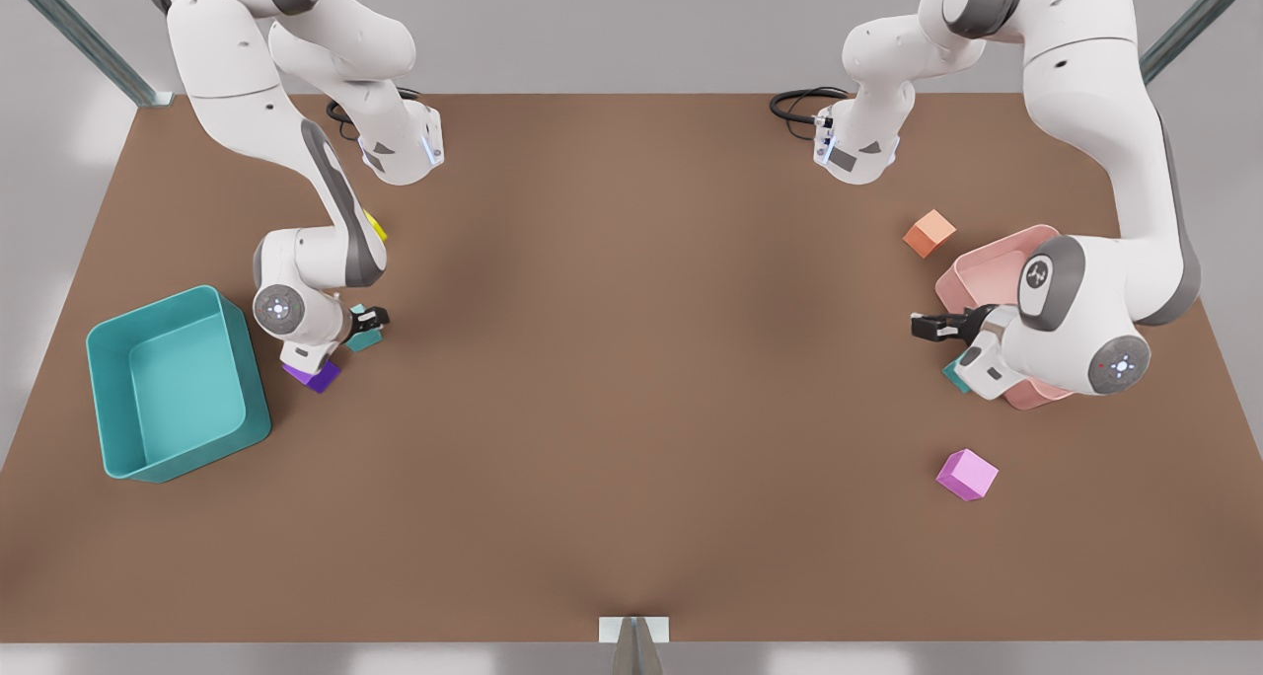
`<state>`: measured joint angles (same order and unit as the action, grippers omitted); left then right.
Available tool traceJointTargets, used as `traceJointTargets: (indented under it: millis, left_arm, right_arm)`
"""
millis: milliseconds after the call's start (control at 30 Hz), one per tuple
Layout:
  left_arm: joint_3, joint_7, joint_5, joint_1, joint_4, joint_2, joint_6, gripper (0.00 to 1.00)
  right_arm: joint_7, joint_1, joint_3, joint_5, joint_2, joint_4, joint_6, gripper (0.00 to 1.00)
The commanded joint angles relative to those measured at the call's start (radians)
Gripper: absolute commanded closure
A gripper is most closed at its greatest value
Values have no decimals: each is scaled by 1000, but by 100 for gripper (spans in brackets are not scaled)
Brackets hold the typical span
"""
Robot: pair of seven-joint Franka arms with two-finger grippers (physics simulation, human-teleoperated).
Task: Stack the two blue cubes on top of each other
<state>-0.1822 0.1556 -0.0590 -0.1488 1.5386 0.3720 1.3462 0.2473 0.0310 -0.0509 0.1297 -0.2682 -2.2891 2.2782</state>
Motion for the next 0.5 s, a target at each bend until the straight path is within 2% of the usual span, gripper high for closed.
traceJointTargets:
  millis: [0,467]
  left_arm:
    - [0,4,1,0,0,1,-15,0]
    - [-3,6,8,-3,-11,2,-33,0]
  right_arm:
    - [59,6,0,-1,-2,0,24,0]
    - [63,7,3,7,-52,-20,49,0]
